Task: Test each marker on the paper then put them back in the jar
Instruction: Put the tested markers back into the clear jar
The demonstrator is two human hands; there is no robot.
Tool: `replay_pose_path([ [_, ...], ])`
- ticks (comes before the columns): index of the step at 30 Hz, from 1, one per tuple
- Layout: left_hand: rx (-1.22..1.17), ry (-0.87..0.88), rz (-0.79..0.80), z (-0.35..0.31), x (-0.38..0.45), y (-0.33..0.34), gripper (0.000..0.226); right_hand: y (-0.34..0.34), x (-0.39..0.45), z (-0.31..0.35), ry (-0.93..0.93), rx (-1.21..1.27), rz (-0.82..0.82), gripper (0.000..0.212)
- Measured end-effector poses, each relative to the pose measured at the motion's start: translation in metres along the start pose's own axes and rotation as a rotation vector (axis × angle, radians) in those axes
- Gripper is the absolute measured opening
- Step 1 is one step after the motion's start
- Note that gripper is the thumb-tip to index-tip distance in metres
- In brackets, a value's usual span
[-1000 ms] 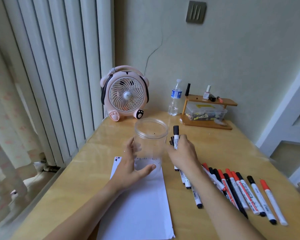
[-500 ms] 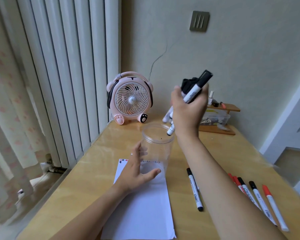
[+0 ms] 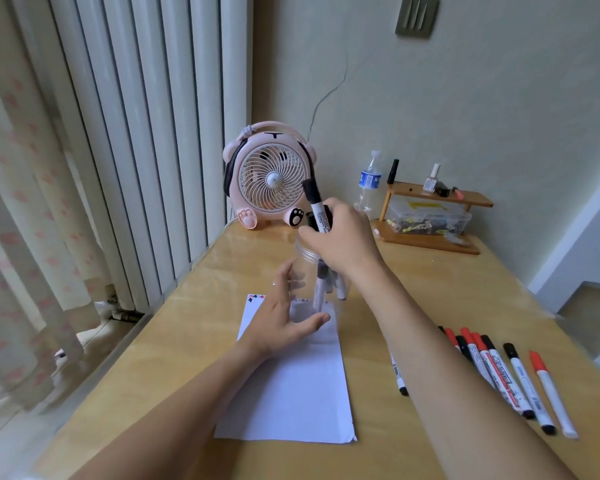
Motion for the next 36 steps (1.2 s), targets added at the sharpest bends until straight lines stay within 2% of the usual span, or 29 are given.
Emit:
replay_pose_path([
  [3,-0.007,0.014,0.000,0.001,0.000,0.000,0.099,0.004,-0.006,-0.007,-0.029,-0.182,-0.084,0.016],
  [5,-0.001,0.026,-0.003,0.000,0.000,0.001,0.098,0.005,-0.008,-0.018,0.052,-0.184,-0.067,0.019],
  [7,0.012,0.037,-0.004,0.002,0.001,0.001,0.097,0.007,-0.011,-0.029,0.148,-0.078,0.028,0.024],
  [9,0.004,0.040,0.004,0.003,0.001,0.002,0.096,0.008,-0.014,-0.035,0.166,0.113,0.053,0.023],
  [12,-0.007,0.042,0.007,0.002,0.001,0.001,0.094,0.011,-0.016,-0.043,0.161,0.334,-0.028,0.020],
  [15,0.010,0.061,0.007,0.001,0.001,0.001,0.091,0.019,-0.020,-0.050,0.194,0.467,-0.037,0.020],
  [18,0.027,0.062,0.016,0.003,0.000,0.001,0.092,0.007,-0.033,-0.054,0.095,0.594,-0.146,0.020],
  [20,0.038,0.064,0.021,0.003,0.000,0.002,0.093,-0.003,-0.041,-0.072,0.118,0.493,-0.250,0.023],
  [22,0.046,0.075,0.026,0.001,0.000,0.002,0.092,-0.008,-0.043,-0.110,0.303,0.147,-0.255,0.031],
  [25,0.067,0.092,0.041,0.000,0.000,0.004,0.092,-0.009,-0.059,-0.172,0.593,-0.415,-0.030,0.071],
  [27,0.082,0.097,0.046,0.001,0.000,0.005,0.092,-0.007,-0.074,-0.195,0.657,-0.592,0.065,0.093],
  [28,0.086,0.097,0.046,0.000,0.000,0.004,0.092,-0.005,-0.079,-0.201,0.642,-0.663,0.077,0.096],
  [31,0.088,0.091,0.041,-0.002,-0.001,0.004,0.092,-0.001,-0.083,-0.203,0.569,-0.744,0.045,0.086],
  [36,0.091,0.085,0.030,-0.005,-0.001,0.003,0.091,0.003,-0.082,-0.185,0.570,-0.742,0.053,0.068],
])
Point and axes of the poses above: each hand's wrist, its own x-axis towards the middle knuckle, its own y-axis out of the palm, z = x × y, the point moved 6 cm from there along x, towards the middle knuckle, and after that the axes turned 6 degrees about y, right-handed, at the moved point
